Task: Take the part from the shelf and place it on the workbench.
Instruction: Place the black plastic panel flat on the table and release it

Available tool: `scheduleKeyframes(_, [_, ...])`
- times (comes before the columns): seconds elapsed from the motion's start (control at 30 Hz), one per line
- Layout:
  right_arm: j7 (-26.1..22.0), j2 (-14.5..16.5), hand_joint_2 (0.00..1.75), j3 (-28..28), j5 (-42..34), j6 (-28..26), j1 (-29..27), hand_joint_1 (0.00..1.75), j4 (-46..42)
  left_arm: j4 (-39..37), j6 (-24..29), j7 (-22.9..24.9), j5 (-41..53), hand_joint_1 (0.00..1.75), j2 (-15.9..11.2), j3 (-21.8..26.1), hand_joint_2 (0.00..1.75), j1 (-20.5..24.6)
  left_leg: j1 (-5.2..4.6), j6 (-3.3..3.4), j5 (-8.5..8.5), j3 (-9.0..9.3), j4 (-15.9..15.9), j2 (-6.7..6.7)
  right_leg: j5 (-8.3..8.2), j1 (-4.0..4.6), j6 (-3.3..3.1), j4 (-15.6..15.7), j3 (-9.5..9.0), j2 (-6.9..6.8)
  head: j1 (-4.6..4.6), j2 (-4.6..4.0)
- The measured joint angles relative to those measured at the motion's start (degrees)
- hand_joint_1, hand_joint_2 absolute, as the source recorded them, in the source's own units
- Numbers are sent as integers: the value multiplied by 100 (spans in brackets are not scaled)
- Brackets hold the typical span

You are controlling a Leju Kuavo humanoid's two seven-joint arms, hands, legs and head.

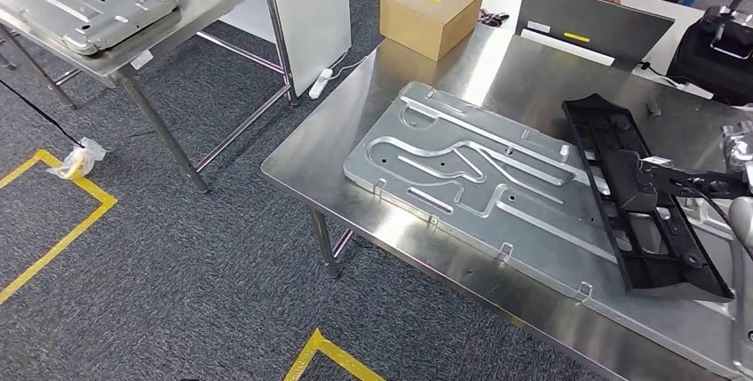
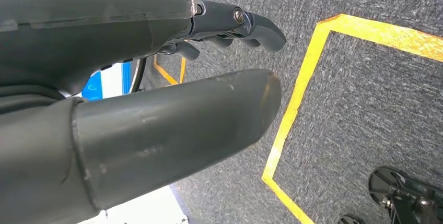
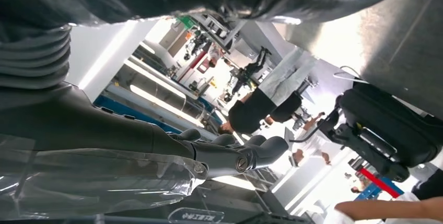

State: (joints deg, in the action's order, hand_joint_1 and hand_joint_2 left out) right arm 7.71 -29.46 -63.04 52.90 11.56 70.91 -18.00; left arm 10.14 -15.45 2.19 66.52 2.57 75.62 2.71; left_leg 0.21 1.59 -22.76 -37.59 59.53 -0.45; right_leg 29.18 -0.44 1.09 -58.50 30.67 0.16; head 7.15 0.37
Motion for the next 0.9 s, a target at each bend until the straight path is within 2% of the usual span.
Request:
scheduleKeyframes(0.13, [11, 23, 0, 15, 88, -201, -87, 0, 7, 0, 29, -3, -5, 0, 3, 4, 0, -3, 0, 0, 0, 0, 0, 0, 0, 1, 0, -1, 0, 0, 0, 0])
scheduleKeyframes(0.27, [198, 37, 0, 135, 167, -873, -168, 0, 2, 0, 62, -13, -5, 0, 9, 10, 0, -8, 1, 0, 0, 0, 0, 0, 0, 1, 0, -1, 1, 0, 0, 0])
scheduleKeyframes(0.5, [285, 37, 0, 313, 187, -1228, -223, 0, -17, 0, 114, -11, -5, 0, 26, 31, 0, -18, 1, 0, 0, 0, -1, 0, 0, 1, 0, 0, 1, 0, 0, 0])
scheduleKeyframes(0.6, [205, 37, 0, 510, -52, -1795, -333, 0, -103, 0, 137, -17, -5, 0, 38, 39, 0, -29, 0, 0, 0, 0, -1, 1, 0, 0, 0, 0, 0, 0, 0, 0])
scheduleKeyframes(0.67, [-92, 35, 0, 846, -521, -2173, -450, 0, -328, 0, 148, -36, -7, 0, 48, 50, 0, -38, 0, 0, 0, 0, 0, 2, -1, 0, 1, -1, 0, 1, 0, 0])
scheduleKeyframes(0.73, [-476, 25, 0, 1378, -1036, -2256, -595, 0, -794, 0, 154, -79, -9, 0, 62, 75, 0, -47, 0, 0, 0, 0, 0, 3, -1, 1, 2, -1, 1, 3, 0, 0])
scheduleKeyframes(0.9, [-844, -15, 0, 2633, -1600, -1818, -906, 0, -2465, 0, 176, -119, 14, 0, 86, 133, 0, -75, 2, 0, 0, 0, -1, 1, 0, 2, 1, -1, 3, 1, 0, 0])
